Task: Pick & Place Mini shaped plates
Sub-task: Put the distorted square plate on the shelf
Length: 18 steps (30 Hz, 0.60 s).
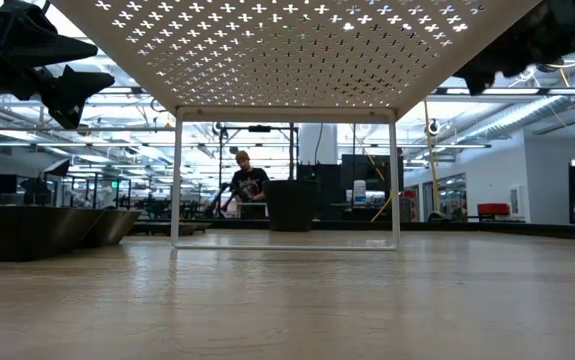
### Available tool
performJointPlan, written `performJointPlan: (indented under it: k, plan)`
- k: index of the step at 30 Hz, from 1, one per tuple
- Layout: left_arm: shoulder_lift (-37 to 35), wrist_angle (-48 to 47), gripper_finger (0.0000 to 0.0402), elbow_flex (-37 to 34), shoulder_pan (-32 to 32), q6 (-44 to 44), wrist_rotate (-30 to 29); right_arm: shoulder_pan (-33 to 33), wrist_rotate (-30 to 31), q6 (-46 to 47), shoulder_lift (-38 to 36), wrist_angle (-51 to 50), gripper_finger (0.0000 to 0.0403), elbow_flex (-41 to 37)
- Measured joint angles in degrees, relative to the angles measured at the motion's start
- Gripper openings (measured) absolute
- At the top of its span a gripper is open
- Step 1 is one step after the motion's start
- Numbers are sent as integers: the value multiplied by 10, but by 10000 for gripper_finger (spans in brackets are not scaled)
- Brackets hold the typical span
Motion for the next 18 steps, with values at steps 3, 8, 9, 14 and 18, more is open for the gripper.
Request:
performJointPlan:
  k: [3,8,9,14,18]
  plan:
    - [0,0,214,0,0,0,0,0,11,0,-50,64,3,-65]
    - [0,0,214,0,0,0,0,0,13,0,-111,143,2,-156]
    - [0,0,214,0,0,0,0,0,13,0,-120,155,1,-171]
    - [0,0,214,0,0,0,0,0,13,0,-152,207,1,-212]
    - [0,0,214,0,0,0,0,0,13,-2,-164,196,1,-214]
